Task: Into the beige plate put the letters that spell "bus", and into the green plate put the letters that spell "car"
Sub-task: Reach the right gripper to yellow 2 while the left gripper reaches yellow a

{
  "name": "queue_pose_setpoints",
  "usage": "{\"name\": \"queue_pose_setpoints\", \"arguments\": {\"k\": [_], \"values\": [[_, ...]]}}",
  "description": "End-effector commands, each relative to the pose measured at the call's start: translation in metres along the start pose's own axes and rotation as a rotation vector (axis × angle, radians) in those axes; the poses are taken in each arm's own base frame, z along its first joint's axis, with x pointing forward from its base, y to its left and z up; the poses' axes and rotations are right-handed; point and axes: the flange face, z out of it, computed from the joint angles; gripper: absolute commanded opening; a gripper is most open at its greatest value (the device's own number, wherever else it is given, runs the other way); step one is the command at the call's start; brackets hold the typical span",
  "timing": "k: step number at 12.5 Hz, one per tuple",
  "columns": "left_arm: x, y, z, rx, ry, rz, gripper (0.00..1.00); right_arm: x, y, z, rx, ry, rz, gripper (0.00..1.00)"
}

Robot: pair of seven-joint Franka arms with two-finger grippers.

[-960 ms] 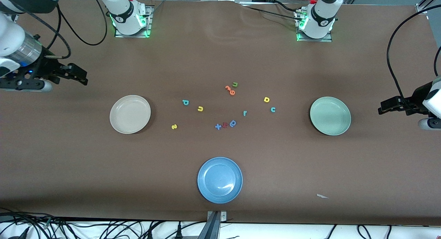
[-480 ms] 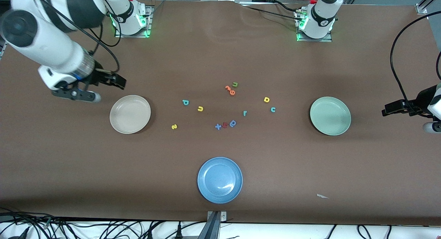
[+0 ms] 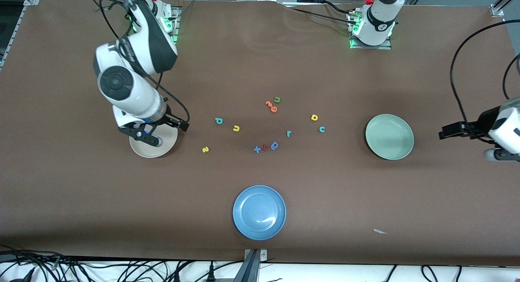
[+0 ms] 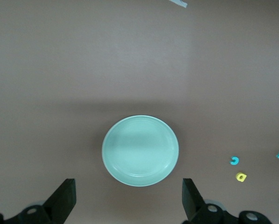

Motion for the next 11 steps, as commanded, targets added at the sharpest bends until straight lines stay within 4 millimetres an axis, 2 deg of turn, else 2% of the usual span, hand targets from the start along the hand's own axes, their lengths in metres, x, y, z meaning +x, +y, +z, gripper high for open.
{"name": "queue_pose_setpoints", "arguments": {"k": [1, 3, 5, 7, 9, 11], "values": [[-0.005, 0.054, 0.025, -0.039, -0.051, -0.074, 1.0, -0.01, -0.024, 0.025, 0.005, 0.023, 0.143, 1.0], [-0.018, 0.097, 0.055, -0.025, -0.114, -0.083, 1.0, -0.021, -0.041, 0.043, 0.011, 0.025, 0.225, 1.0], [-0.037, 0.131, 0.091, -0.003, -0.183, -0.066, 1.0, -0.015, -0.049, 0.071, 0.02, 0.022, 0.267, 0.99], [-0.058, 0.163, 0.115, -0.042, -0.197, -0.073, 0.99, -0.009, -0.056, 0.098, 0.029, 0.019, 0.302, 0.88], [-0.086, 0.188, 0.15, -0.048, -0.149, -0.089, 0.99, -0.004, -0.063, 0.128, 0.048, 0.048, 0.338, 0.76], [-0.109, 0.21, 0.187, -0.048, -0.113, -0.106, 0.99, -0.001, -0.068, 0.138, 0.046, 0.081, 0.366, 0.73]]}}
